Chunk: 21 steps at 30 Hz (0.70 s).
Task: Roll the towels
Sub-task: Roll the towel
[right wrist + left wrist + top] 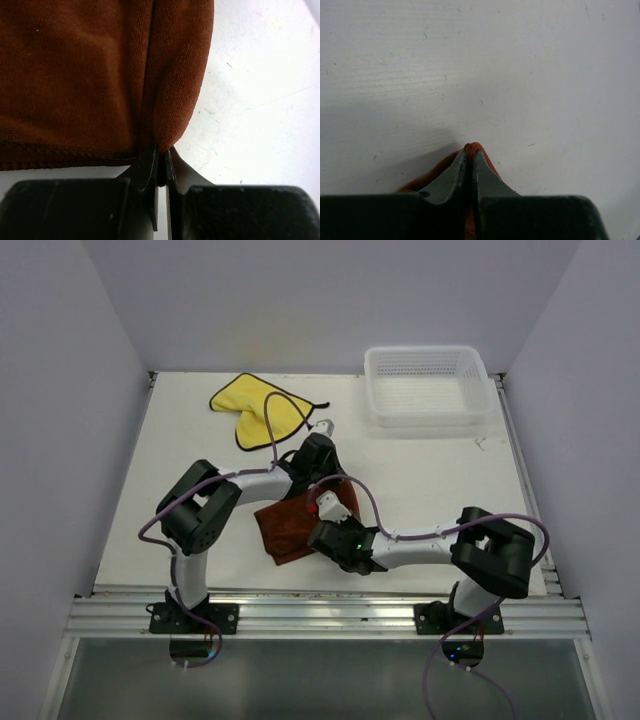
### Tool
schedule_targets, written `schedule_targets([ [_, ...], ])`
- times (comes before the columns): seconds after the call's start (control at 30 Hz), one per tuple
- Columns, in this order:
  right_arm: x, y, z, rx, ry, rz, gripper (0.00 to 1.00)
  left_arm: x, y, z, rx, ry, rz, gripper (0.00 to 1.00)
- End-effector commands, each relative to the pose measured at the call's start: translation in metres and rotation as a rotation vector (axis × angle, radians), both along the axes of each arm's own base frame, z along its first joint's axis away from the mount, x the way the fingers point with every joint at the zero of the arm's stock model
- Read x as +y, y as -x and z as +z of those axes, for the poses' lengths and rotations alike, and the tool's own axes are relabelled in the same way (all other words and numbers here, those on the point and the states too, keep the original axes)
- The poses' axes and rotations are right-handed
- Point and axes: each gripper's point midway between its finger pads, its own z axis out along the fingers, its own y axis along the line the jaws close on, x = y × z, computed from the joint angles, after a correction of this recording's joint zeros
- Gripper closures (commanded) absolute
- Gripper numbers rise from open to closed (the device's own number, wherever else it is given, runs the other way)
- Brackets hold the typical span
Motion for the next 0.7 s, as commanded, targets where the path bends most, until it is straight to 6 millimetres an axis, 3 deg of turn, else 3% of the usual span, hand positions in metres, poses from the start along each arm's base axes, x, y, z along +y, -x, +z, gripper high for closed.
schedule_targets([
  [0.0, 0.001, -0.006, 0.016, -0.091, 0.100, -0.007, 1.00, 0.002, -0.023, 0.046, -0.136, 0.105, 0.059, 1.00],
  [0.33, 0.019, 0.000, 0.004, -0.106, 0.263, 0.042, 1.00, 0.014, -0.017, 0.035, -0.128, 0.084, 0.061, 1.00],
  [0.67, 0.027, 0.001, -0.008, -0.086, 0.346, 0.058, 1.00, 0.041, -0.009, 0.018, -0.092, 0.037, 0.080, 1.00],
])
